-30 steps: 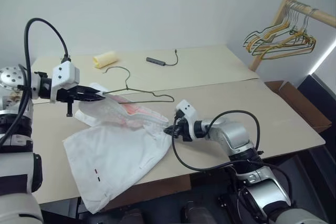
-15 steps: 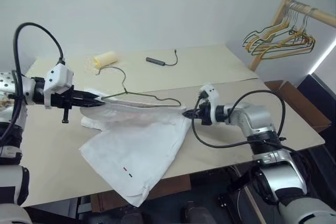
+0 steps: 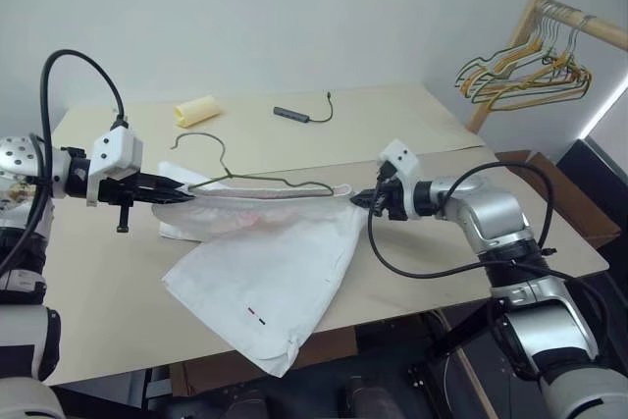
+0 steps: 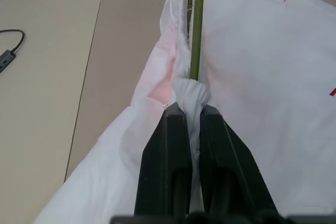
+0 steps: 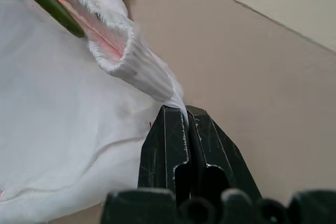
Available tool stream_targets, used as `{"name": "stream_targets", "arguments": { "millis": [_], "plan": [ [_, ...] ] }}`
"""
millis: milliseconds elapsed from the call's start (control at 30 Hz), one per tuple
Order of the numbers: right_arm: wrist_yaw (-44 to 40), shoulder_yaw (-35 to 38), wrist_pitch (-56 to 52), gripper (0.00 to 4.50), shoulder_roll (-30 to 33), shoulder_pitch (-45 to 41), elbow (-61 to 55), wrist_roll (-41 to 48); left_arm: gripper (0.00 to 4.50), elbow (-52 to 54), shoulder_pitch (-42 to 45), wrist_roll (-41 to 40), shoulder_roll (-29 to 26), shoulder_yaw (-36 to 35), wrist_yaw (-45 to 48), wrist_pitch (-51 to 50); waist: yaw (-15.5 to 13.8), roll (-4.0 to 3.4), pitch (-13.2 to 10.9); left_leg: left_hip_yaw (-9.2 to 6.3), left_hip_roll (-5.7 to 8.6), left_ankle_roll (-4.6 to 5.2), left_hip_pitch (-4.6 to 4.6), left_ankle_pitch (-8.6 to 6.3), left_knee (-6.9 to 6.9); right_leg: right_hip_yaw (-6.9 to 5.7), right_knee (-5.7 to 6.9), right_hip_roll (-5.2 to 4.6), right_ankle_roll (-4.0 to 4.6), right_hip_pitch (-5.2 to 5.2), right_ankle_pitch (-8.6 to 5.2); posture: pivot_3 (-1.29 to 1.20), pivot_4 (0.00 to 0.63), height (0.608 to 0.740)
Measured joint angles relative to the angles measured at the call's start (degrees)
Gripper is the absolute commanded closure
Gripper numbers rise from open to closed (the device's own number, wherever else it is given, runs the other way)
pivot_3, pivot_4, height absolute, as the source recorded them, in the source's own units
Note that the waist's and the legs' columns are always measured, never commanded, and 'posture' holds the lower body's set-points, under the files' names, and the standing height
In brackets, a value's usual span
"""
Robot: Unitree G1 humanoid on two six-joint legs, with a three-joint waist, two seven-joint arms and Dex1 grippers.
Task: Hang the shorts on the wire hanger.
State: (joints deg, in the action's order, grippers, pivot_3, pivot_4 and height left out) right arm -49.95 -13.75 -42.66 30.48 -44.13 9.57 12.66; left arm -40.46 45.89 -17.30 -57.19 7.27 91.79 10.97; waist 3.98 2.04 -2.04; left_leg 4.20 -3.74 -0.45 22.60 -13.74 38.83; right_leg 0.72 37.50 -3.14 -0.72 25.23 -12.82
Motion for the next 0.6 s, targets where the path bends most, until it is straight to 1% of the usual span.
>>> {"name": "stream_targets", "arguments": {
  "millis": [167, 300, 500, 600],
  "plan": [
    [-1.9, -2.9, 0.9, 4.45, 2.7, -1.5, -6.1, -1.7, 4.50, -1.0, 0.7, 3.0, 0.6, -0.1, -1.0, 0.9, 0.0, -0.01, 0.0, 0.01, 0.00, 0.00, -0.01, 0.00, 0.00, 0.01, 0.01, 0.00, 0.00, 0.00, 0.00, -0.03, 0.000, 0.740],
    [-3.1, -5.4, 2.9, 4.45, 4.5, -2.1, -6.1, -3.6, 4.50, -2.0, 0.8, 3.7, 1.3, -1.2, -1.7, 1.3, 0.0, 0.00, 0.0, 0.02, -0.01, 0.00, 0.01, 0.00, 0.01, -0.01, -0.02, 0.00, 0.00, 0.00, 0.00, -0.02, 0.000, 0.740],
    [-3.9, -6.1, 4.4, 4.45, 4.5, -0.1, -3.6, -4.5, 4.50, -1.6, 0.8, 1.2, 1.8, -4.4, -0.2, 0.7, -0.1, 0.00, 0.0, 0.03, 0.00, 0.00, 0.03, 0.00, 0.03, 0.00, 0.00, -0.02, 0.02, 0.01, 0.01, -0.02, 0.000, 0.740],
    [-3.8, -6.0, 4.7, 4.45, 4.0, -0.1, -2.5, -4.6, 4.50, 1.0, -1.0, -2.1, 1.8, -5.1, 0.5, -1.9, 0.0, 0.00, 0.0, 0.03, -0.01, 0.00, 0.00, 0.00, 0.02, 0.01, 0.02, -0.01, 0.02, 0.01, 0.01, -0.02, 0.000, 0.740]
  ]
}}
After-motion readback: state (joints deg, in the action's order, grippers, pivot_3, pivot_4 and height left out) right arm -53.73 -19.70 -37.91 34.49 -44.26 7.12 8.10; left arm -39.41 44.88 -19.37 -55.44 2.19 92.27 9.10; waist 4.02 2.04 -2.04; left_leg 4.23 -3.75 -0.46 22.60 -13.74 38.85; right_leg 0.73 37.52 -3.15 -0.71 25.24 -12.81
